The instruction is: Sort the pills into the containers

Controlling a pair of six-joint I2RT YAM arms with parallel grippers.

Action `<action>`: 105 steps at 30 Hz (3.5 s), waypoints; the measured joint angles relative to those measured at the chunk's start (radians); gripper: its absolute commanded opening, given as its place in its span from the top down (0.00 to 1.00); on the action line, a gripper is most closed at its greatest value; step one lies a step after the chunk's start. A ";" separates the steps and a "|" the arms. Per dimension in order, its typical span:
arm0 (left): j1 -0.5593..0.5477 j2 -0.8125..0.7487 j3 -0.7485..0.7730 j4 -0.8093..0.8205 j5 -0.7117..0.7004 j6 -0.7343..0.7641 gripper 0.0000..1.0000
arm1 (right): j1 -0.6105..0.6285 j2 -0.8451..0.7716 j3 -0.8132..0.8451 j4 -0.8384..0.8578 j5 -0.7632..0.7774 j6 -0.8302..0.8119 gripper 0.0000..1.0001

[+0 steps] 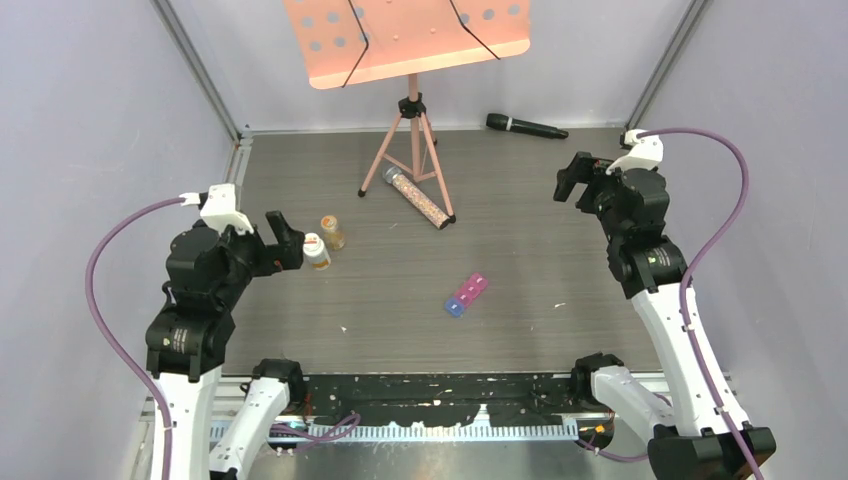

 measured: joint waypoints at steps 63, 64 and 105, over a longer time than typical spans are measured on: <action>-0.581 0.427 -0.569 0.750 0.097 -0.285 0.10 | 0.401 0.616 -0.251 -0.004 -0.091 0.380 0.60; -0.585 0.429 -0.577 0.759 0.092 -0.285 0.10 | 0.417 0.603 -0.265 -0.004 -0.087 0.385 0.60; -0.591 0.135 -0.653 0.787 -0.170 -0.270 0.09 | 0.824 0.741 0.105 -0.562 0.187 1.236 0.09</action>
